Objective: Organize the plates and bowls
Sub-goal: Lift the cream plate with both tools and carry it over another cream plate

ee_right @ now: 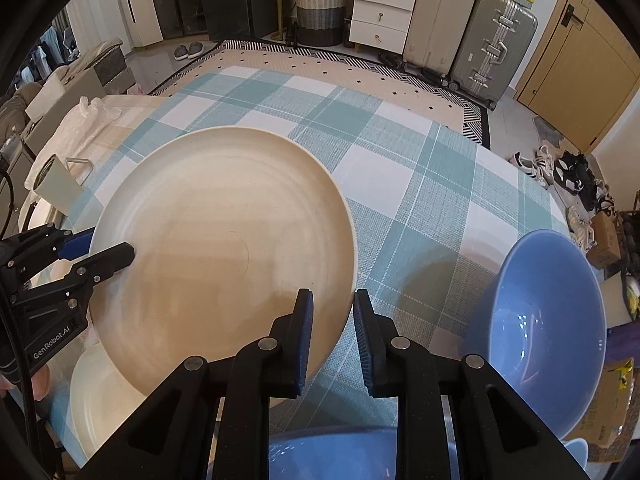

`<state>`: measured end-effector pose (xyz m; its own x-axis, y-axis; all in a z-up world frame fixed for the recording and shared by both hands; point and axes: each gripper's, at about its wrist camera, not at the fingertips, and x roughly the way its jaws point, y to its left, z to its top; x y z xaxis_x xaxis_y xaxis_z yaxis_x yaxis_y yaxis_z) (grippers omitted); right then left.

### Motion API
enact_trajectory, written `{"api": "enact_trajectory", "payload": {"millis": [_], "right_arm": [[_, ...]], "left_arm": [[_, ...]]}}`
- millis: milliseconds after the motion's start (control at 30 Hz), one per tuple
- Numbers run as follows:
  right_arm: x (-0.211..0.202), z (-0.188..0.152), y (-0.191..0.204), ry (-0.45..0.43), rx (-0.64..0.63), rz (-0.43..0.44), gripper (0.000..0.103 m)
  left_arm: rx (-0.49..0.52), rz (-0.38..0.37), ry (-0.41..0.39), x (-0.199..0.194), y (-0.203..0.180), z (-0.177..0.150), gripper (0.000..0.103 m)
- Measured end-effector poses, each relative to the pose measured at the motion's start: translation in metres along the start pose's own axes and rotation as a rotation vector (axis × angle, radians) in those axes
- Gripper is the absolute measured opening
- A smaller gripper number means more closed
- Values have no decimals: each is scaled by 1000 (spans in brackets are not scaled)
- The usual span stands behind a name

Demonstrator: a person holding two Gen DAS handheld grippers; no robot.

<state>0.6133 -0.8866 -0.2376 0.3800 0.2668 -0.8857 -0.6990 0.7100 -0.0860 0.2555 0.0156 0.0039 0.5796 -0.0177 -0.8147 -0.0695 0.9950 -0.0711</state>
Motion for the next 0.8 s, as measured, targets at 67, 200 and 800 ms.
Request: {"api": "enact_trajectory", "payload": {"millis": [67,200,800], "right_arm": [[-8,-3,3,-12,-2,-4,21],[-28,-10,8,-41,2,-5,21],[-107,-60,40,-132,-8,-31,21]], "left_arm": [[1,1,-13,-10,-1,-2,23],[7,0,-36,-31,-4,-8,23],[34,3,-129,-125,-21,-50,23]]}}
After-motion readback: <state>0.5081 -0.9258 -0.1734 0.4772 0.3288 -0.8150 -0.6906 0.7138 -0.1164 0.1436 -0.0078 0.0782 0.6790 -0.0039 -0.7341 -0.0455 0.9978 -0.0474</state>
